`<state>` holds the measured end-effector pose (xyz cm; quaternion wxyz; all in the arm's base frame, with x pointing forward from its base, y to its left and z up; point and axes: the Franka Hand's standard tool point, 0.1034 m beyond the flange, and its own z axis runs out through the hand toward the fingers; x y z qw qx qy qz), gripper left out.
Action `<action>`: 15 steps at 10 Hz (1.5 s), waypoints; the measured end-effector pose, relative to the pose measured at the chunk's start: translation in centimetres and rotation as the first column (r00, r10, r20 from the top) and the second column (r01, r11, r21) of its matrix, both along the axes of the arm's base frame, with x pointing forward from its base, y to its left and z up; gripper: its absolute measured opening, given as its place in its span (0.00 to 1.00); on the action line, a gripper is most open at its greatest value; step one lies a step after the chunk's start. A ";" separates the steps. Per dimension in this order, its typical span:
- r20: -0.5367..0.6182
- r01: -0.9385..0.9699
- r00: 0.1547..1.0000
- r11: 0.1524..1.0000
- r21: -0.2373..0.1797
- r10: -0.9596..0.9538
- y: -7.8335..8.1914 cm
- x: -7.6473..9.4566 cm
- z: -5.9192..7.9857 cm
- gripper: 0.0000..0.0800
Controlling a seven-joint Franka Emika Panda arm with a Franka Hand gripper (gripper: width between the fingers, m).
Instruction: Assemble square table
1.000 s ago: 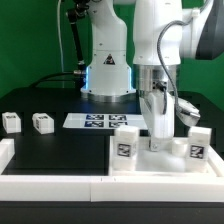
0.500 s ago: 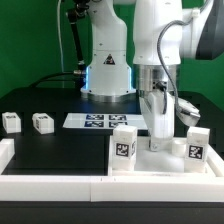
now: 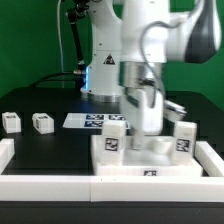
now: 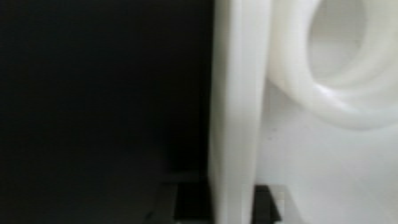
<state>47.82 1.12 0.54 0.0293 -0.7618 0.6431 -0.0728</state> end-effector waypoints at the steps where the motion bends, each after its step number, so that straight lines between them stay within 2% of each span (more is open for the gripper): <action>1: 0.004 0.001 1.000 1.000 0.001 -0.001 -0.3 0.1 0.0 0.07; 2: 0.002 -0.048 0.999 0.999 -0.006 0.049 0.1 0.1 0.0 0.07; 5: -0.027 -0.255 0.967 0.966 -0.030 0.255 -0.4 -0.6 0.0 0.07; 6: -0.058 -0.389 0.920 0.921 -0.019 0.387 -1.4 -1.0 0.0 0.07; 7: -0.067 -0.506 0.861 0.862 -0.032 0.504 -3.0 -0.7 0.1 0.07; 8: -0.085 -0.632 0.774 0.773 -0.047 0.627 -3.9 -0.5 0.1 0.07; 9: -0.101 -0.721 0.693 0.691 -0.058 0.714 -4.1 -0.3 0.2 0.07; 10: -0.106 -0.744 0.667 0.665 -0.061 0.737 -4.1 -0.3 0.2 0.07; 12: -0.123 -0.824 0.566 0.562 -0.069 0.815 -4.1 0.0 0.2 0.07; 13: -0.147 -0.917 0.399 0.390 -0.086 0.905 -4.0 1.3 0.5 0.07; 15: -0.180 -0.982 0.174 0.157 -0.101 0.968 -5.4 2.9 0.8 0.07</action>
Offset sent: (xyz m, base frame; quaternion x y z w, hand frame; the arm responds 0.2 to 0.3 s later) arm 0.0000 0.0000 0.0000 0.0000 0.0000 -0.1296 0.9916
